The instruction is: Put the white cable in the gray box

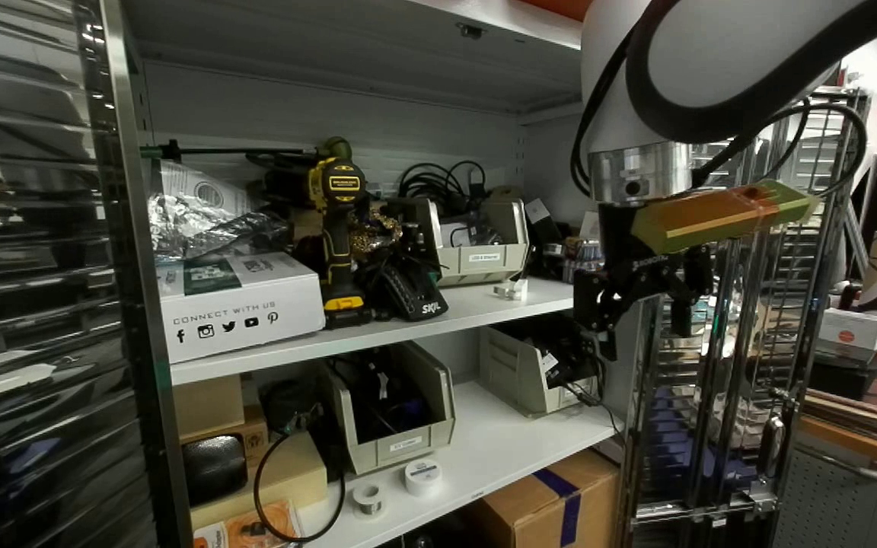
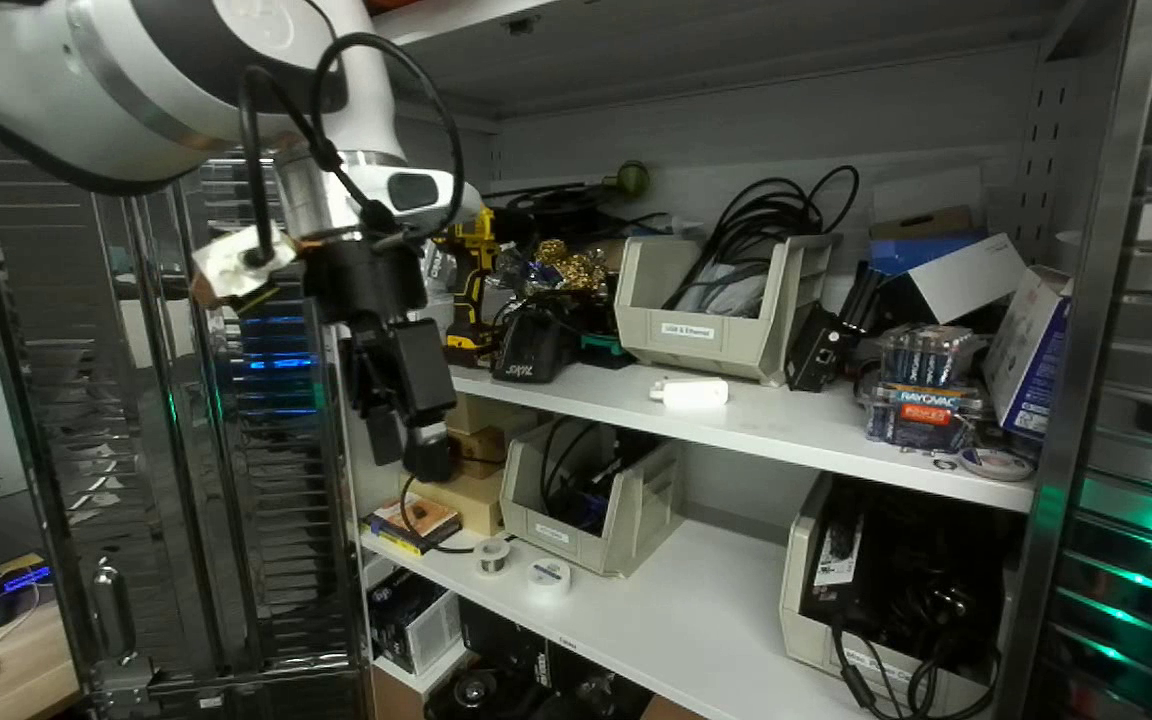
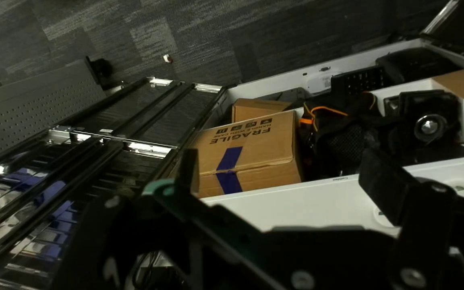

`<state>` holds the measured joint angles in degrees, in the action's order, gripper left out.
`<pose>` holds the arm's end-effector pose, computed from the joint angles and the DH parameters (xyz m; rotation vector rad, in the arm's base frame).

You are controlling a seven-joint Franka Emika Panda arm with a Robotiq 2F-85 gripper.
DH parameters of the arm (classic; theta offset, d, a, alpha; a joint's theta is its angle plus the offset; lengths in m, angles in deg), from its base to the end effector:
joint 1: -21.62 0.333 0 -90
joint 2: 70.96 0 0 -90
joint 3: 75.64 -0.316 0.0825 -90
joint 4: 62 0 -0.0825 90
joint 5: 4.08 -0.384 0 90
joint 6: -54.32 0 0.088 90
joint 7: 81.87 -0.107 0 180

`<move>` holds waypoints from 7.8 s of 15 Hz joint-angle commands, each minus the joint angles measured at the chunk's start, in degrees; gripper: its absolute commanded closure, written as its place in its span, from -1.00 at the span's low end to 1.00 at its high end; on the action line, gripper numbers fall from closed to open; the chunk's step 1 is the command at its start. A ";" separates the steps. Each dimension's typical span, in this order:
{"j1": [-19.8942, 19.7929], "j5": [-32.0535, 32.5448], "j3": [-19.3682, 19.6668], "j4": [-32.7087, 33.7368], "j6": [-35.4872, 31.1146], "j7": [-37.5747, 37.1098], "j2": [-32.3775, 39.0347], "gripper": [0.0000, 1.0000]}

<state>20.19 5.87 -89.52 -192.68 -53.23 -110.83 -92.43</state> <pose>0.4287 0.0887 0.4965 2.8671 -0.3605 0.0705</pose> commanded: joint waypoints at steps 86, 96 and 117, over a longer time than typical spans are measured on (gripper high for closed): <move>8.00 54.96 15.28 28.31 -33.12 -59.52 28.93 0.90; 7.52 55.11 15.61 51.17 -32.17 -62.89 44.35 0.90; 2.81 27.50 6.92 67.63 -20.96 -26.91 50.73 -1.00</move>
<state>24.38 37.69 -79.30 -121.28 -77.31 -144.32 -36.79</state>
